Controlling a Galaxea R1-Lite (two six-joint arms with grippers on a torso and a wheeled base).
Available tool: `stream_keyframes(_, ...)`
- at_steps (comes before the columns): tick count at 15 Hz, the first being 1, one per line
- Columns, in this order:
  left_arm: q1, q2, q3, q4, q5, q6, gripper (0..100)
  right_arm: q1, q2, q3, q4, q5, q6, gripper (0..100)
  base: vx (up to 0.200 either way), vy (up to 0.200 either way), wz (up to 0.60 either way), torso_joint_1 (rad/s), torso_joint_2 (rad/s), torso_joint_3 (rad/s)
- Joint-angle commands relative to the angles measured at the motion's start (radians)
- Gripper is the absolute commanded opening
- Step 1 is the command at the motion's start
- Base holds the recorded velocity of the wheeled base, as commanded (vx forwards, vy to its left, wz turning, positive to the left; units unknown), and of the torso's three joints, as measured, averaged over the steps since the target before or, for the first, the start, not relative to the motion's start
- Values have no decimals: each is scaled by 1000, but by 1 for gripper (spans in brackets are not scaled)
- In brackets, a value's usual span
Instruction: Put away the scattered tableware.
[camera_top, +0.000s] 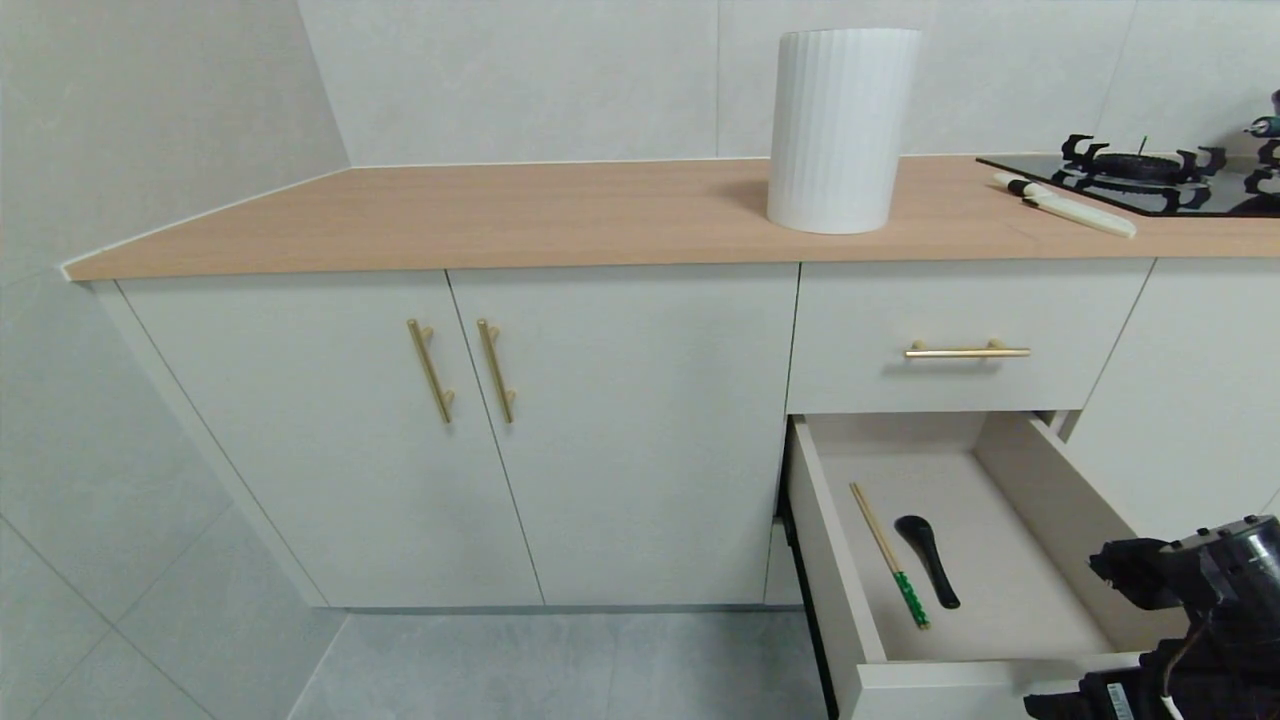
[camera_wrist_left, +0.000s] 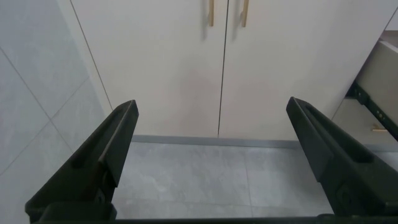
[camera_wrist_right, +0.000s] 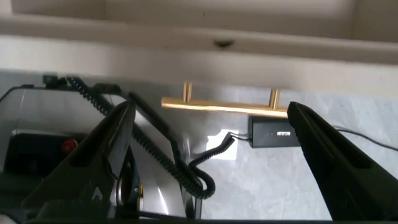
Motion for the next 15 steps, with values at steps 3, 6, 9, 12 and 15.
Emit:
stream_keyframes(3,0,0,0,0,0,0,100,-10,79,-67,-2,0,-2,100,0,0,0,0,0,0)
stream_keyframes(6,0,0,0,0,0,0,100,-15,141,-129,-2,0,-2,100,0,0,0,0,0,0)
stream_keyframes(9,0,0,0,0,0,0,100,-35,228,-199,-2,0,-3,100,0,0,0,0,0,0)
stream_keyframes(12,0,0,0,0,0,0,100,-64,294,-273,-25,2,-25,100,0,0,0,0,0,0)
stream_keyframes(15,0,0,0,0,0,0,100,-101,378,-365,-52,8,-49,100,0,0,0,0,0,0)
